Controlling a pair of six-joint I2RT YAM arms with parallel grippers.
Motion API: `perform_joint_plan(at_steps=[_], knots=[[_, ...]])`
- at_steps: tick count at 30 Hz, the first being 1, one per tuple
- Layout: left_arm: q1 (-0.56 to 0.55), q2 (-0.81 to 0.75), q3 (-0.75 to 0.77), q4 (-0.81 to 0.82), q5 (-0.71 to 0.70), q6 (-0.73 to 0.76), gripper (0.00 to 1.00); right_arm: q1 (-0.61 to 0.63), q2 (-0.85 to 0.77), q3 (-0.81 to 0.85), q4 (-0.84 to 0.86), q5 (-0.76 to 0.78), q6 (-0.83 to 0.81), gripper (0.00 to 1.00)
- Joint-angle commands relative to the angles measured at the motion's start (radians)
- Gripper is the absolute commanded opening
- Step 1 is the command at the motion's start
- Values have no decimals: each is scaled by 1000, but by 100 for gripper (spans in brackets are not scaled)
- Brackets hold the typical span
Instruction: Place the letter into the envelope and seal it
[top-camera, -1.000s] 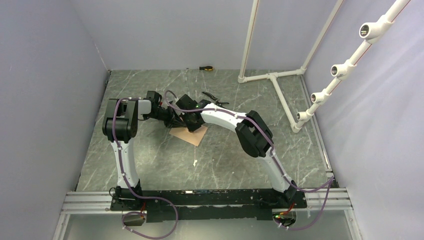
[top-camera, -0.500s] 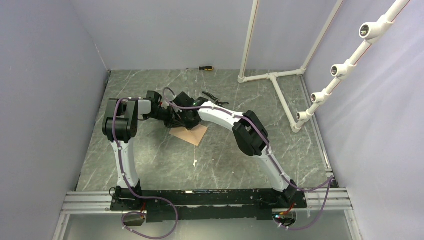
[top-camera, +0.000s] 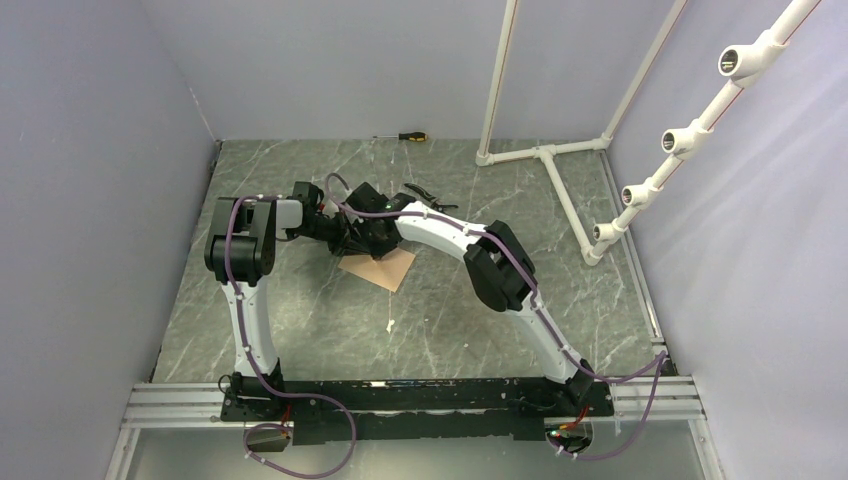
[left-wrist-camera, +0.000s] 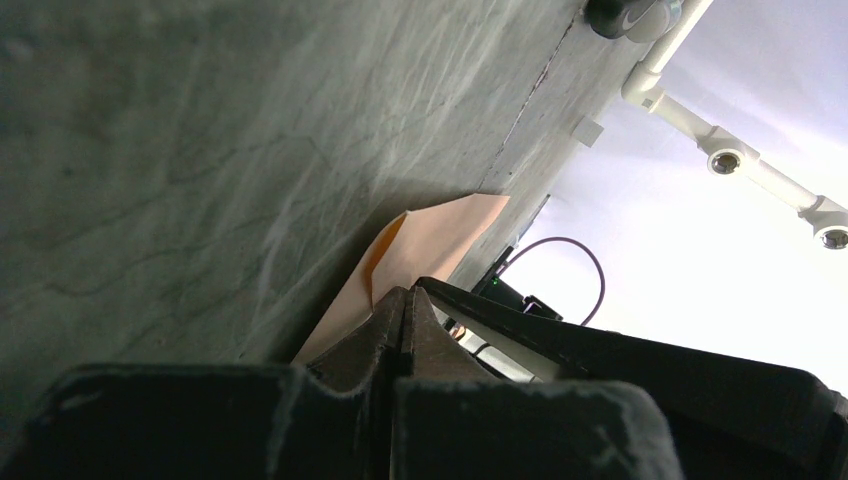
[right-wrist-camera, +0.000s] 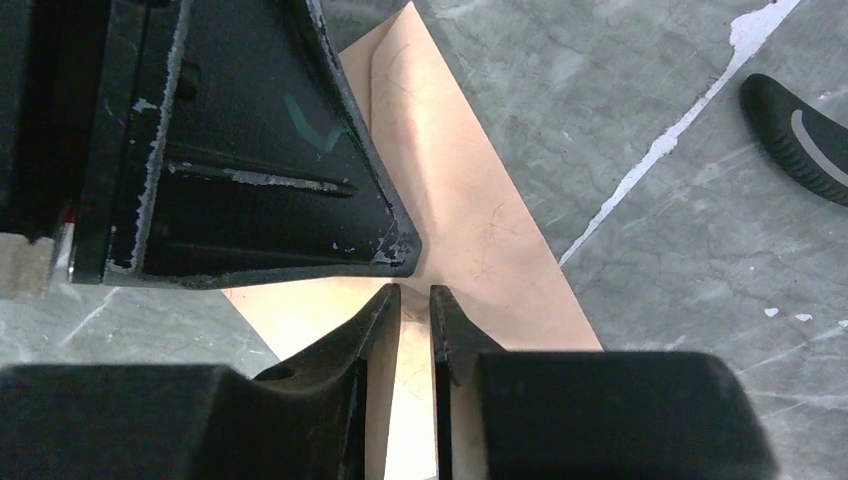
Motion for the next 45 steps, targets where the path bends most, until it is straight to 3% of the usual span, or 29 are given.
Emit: perform_joint_plan(at_steps=[1,5,11,32,45], knots=[[-10,105,-76,-136,-280,68,3,-6,18,53,-6,29,9,22],[-10,103,-75,-138,-282,68,3,-37,-58,30,33,91,75,21],[-10,102,-75,-138,-284,68,3,-53,-178,-142,114,112,103,16],[-10,105,-69,-137,-280,62,3,-9,-25,-53,-11,22,42,18],[-10,106,-66,-137,-278,63,3,-3,-20,-69,-1,-38,26,25]])
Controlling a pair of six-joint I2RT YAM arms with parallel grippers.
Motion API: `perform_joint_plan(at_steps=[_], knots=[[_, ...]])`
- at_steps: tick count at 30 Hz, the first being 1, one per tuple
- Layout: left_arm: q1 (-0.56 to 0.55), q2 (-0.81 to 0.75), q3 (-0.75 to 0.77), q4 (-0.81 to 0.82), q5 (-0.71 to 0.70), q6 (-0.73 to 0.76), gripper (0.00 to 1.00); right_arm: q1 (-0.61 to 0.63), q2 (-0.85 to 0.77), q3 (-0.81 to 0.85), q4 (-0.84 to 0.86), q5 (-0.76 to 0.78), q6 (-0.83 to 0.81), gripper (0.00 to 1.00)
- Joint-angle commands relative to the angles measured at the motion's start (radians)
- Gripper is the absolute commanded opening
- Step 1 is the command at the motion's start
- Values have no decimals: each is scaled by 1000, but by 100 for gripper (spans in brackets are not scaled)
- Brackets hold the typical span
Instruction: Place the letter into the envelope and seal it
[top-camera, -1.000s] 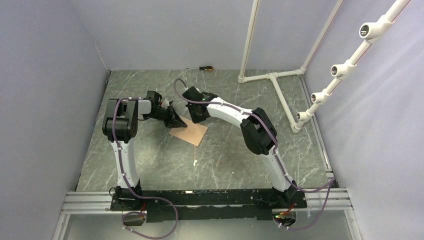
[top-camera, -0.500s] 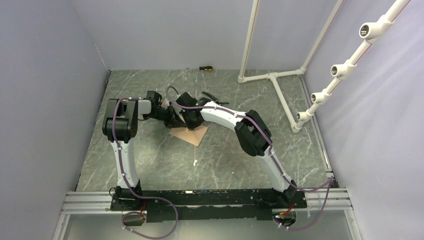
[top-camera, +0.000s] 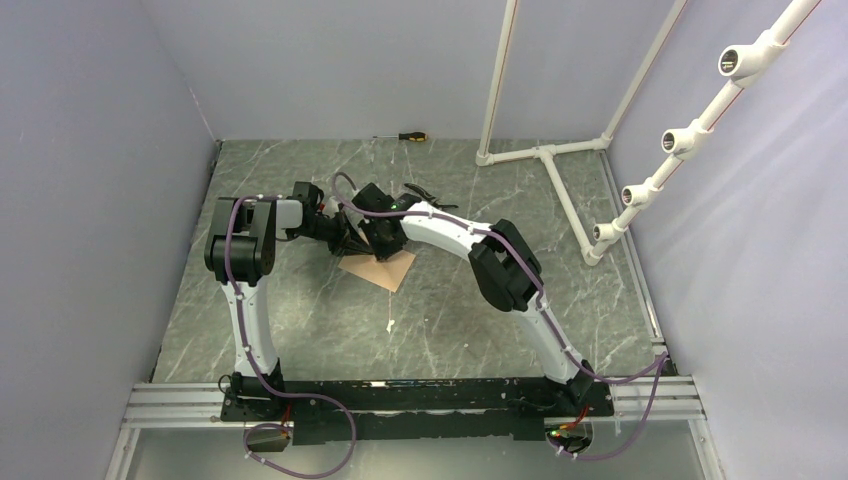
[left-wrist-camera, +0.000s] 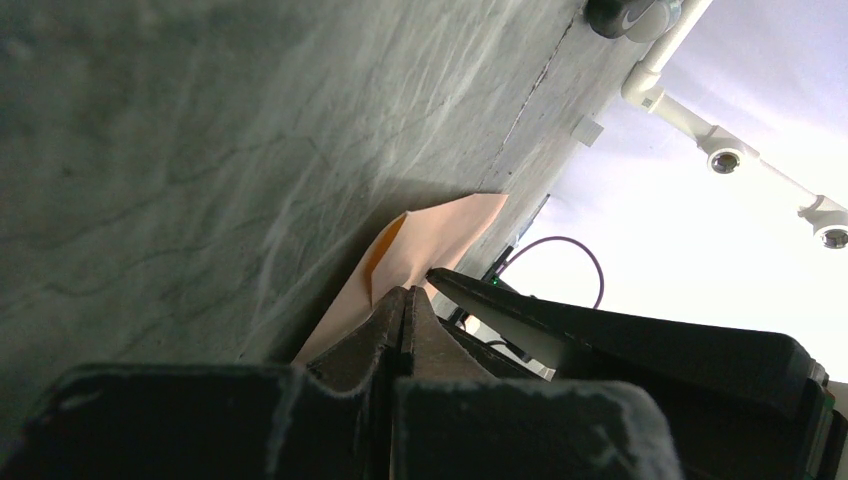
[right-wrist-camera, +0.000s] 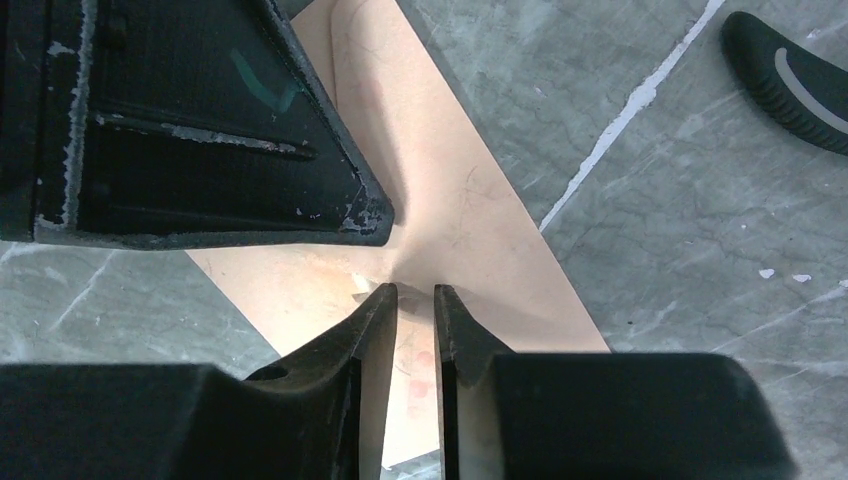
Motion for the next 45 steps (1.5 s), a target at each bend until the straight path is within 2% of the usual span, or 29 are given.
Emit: perform_joint_plan(at_steps=[1,9,28,34,45], knots=[[-11,106,-65,-136,-279,64,3,7,24,-1,-13,-31,-14,25],[-11,107,-68,-136,-279,64,3,21,39,-21,-18,-19,-27,27],[-10,106,-66,-142,-287,65,3,60,56,-150,28,120,-48,32],[-10,105,-68,-141,-288,65,3,56,85,-91,-16,145,-31,31],[-11,106,-63,-149,-288,71,3,47,135,17,-110,187,-21,24]])
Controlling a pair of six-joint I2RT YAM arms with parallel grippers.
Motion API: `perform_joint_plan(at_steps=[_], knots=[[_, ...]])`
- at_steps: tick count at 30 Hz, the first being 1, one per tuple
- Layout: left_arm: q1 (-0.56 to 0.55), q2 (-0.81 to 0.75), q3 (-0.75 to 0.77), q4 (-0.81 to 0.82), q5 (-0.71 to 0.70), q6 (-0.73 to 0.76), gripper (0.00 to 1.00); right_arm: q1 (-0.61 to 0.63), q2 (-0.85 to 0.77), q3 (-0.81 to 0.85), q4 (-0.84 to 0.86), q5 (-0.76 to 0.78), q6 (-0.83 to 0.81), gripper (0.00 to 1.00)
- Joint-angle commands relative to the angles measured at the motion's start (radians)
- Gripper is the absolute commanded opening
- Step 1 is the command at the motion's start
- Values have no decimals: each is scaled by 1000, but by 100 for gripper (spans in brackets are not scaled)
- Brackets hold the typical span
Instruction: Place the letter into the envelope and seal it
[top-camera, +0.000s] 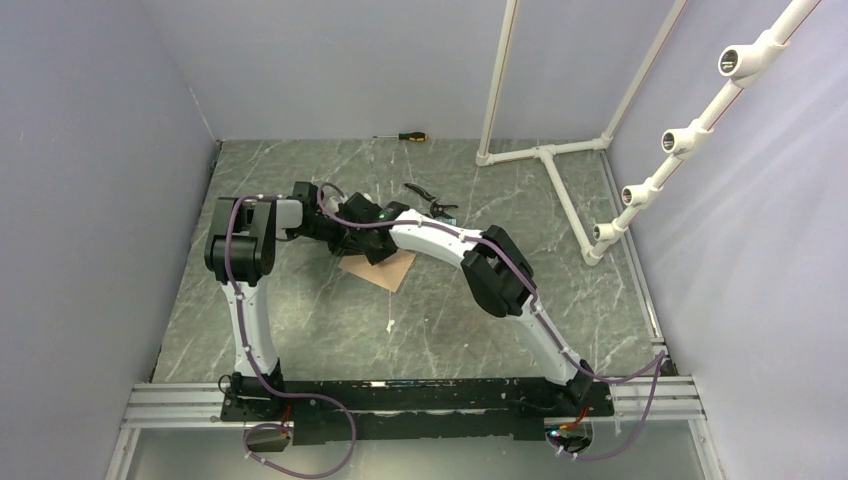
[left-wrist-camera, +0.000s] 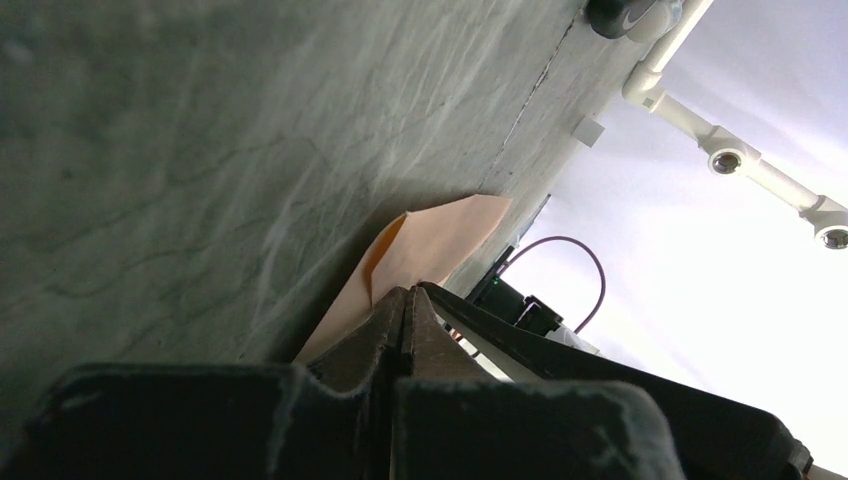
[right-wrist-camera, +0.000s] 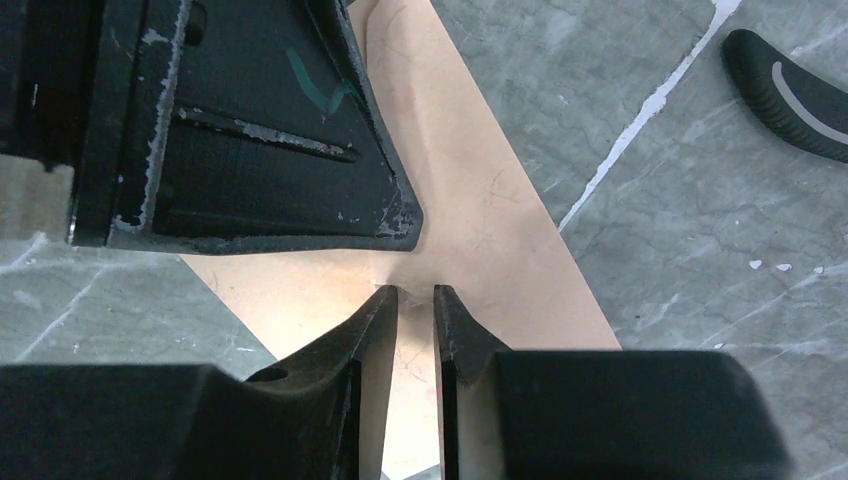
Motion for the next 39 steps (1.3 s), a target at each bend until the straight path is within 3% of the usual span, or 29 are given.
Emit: perform_joint_plan(at_steps=[1,10,18,26,28,31,33,39], knots=[[-10,104,-64,-145,-287,69,3,-11,86,-1,-96,46,5,26],[-10,79,-32,-156,-263,78,3,-73,-108,47,44,-37,38,49],[-10,5,15,-154,-186,96,7,-156,-329,-196,143,-89,107,52],[-9,-135,136,-197,-105,126,30,-233,-480,-405,202,-114,119,51],[-8,-171,195,-266,-193,151,36,-254,-507,-425,201,-122,107,51],[0,-239,239,-385,-472,150,44,-289,-538,-443,194,-121,72,53],[14,-314,223,-391,-578,143,48,-305,-558,-450,183,-84,47,55],[27,-486,149,-325,-721,168,68,-345,-563,-463,167,-76,-100,65]])
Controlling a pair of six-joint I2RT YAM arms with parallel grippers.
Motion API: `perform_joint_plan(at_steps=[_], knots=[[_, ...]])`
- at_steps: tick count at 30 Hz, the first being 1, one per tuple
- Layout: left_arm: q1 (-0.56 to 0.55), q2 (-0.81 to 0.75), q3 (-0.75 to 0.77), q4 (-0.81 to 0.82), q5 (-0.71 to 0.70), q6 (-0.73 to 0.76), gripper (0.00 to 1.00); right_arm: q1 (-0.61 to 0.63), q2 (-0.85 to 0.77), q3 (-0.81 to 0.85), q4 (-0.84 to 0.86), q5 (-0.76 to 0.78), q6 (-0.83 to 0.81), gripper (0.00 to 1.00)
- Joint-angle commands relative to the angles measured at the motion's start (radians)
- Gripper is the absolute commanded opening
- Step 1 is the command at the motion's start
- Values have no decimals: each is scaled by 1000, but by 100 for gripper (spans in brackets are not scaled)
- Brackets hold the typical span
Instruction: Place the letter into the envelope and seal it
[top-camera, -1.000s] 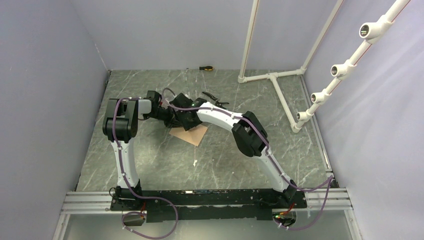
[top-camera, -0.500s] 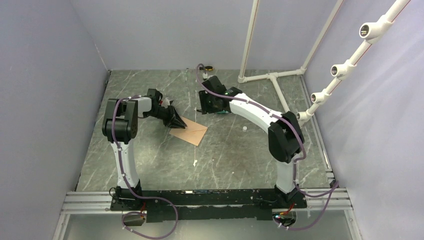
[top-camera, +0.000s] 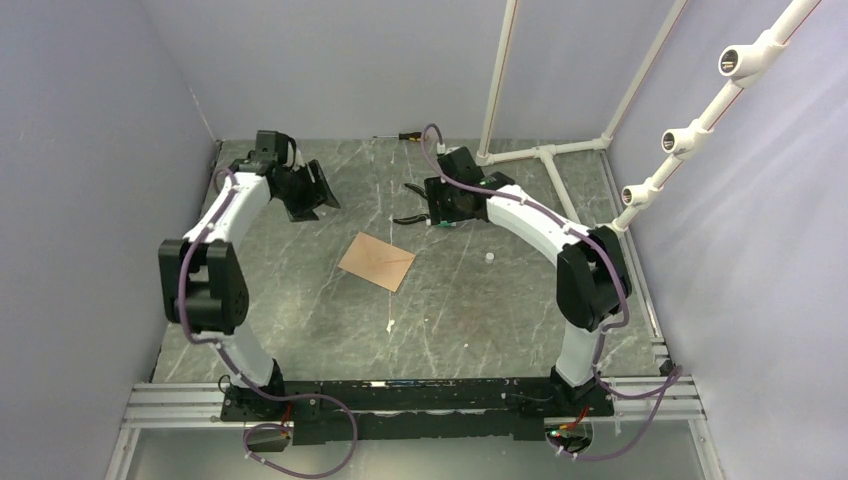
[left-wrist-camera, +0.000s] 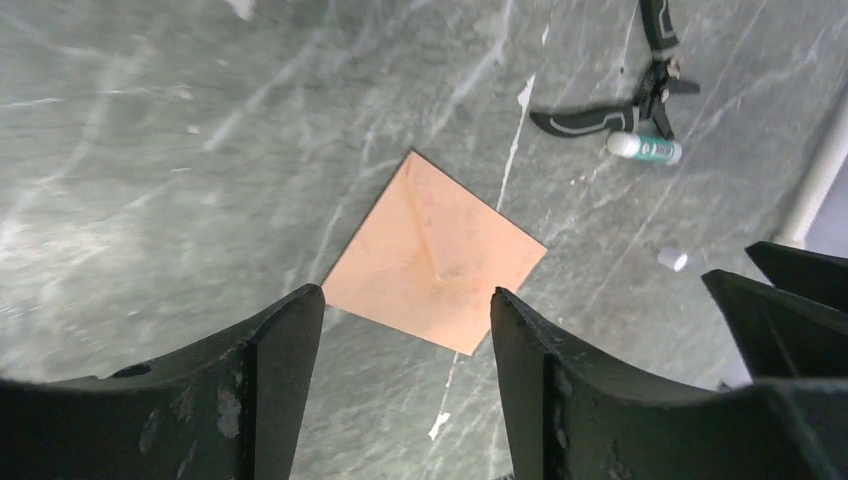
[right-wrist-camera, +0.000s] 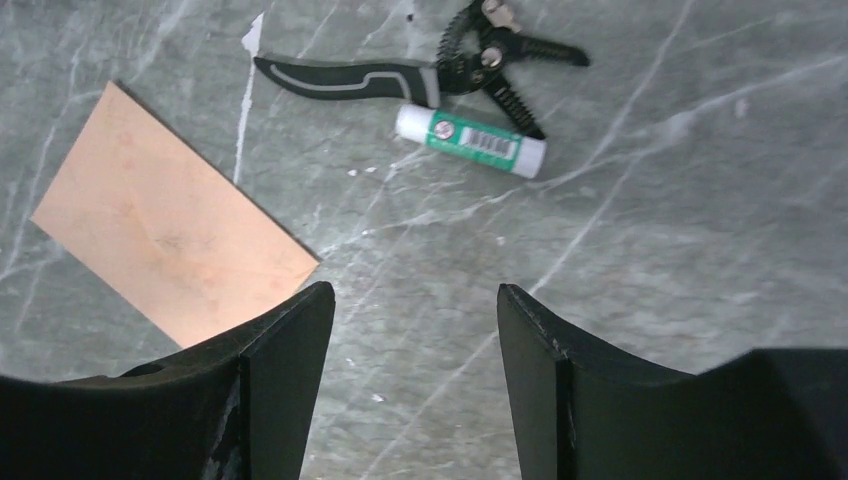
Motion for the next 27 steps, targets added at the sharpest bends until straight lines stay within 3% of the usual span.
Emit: perform_joint_plan(at_steps=[1,4,11,21,27], knots=[[6,-119,-41,14,-167,42,74,-22,-38,5,6,2,-174,66],[6,-166,-63,43,-179,58,92,-28,7,35,-20,-1,-298,67],[7,-240,-104,102,-127,63,93,-51,146,147,-96,-117,-598,66],[7,-235,-110,99,-21,54,93,-80,325,319,-138,-106,-742,65],[7,-229,-115,104,15,45,93,-96,380,371,-173,-191,-803,62]])
